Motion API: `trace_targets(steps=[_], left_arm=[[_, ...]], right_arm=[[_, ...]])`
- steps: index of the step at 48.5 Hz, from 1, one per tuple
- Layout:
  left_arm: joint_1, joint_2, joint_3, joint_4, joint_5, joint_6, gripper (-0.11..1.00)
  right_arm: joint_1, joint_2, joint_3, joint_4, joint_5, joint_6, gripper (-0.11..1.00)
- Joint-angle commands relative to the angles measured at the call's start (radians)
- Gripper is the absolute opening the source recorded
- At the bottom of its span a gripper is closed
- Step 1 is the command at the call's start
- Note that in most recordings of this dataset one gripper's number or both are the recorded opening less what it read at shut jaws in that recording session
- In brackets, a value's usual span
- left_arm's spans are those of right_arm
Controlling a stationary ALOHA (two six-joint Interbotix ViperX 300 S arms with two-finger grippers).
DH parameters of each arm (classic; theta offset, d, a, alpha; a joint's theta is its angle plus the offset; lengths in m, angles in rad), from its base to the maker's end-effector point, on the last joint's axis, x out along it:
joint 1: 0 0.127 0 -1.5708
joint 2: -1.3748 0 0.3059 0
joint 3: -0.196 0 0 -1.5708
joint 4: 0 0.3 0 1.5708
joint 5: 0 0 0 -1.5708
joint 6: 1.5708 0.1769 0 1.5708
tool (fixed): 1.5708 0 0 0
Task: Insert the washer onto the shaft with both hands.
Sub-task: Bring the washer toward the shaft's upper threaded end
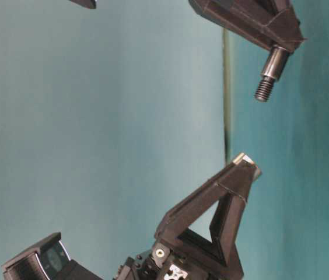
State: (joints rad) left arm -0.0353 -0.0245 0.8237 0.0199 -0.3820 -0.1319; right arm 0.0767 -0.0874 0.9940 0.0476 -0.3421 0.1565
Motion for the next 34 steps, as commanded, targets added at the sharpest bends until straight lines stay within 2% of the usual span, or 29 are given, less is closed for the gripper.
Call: trace_targets(steps=[1,34], left_arm=[[-0.003,-0.005,-0.018,0.002,-0.025,-0.003,0.36],[-0.029,0.018,-0.049,0.002,-0.049,-0.006,0.36]], right_arm=[[0.008,0.006,-0.02,0.002,-0.025,0.008,0.0],[0.011,0.057,-0.058,0.002,-0.083,0.006,0.0]])
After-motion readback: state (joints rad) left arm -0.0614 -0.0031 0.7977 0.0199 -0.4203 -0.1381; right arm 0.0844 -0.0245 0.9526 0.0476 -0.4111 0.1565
